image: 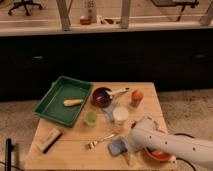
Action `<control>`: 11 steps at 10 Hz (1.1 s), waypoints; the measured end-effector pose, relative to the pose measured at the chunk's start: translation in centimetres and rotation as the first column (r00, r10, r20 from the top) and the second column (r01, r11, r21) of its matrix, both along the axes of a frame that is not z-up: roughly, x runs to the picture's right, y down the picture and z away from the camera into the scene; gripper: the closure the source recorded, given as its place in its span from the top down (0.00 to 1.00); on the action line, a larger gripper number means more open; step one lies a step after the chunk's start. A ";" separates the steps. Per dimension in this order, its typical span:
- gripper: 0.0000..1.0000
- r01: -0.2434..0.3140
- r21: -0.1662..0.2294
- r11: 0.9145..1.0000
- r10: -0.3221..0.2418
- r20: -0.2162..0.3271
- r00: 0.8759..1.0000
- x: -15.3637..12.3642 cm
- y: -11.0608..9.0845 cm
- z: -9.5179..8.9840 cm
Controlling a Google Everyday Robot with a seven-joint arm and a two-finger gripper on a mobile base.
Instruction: Place sponge in plastic cup
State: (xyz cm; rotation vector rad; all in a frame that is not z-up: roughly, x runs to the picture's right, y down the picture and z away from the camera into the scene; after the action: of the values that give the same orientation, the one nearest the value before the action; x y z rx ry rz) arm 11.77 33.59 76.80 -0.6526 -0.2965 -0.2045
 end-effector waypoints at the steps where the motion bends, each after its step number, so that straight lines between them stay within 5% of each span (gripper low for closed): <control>1: 0.77 0.000 0.000 1.000 0.000 0.000 1.000 0.0 0.0 -0.1; 11: 0.76 0.024 -0.043 0.999 -0.020 0.086 0.996 -1.6 -1.1 -0.2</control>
State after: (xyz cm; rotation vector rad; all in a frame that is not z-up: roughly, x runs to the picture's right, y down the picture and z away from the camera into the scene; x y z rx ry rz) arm 10.15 32.46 76.58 -0.6923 -0.3772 -0.2479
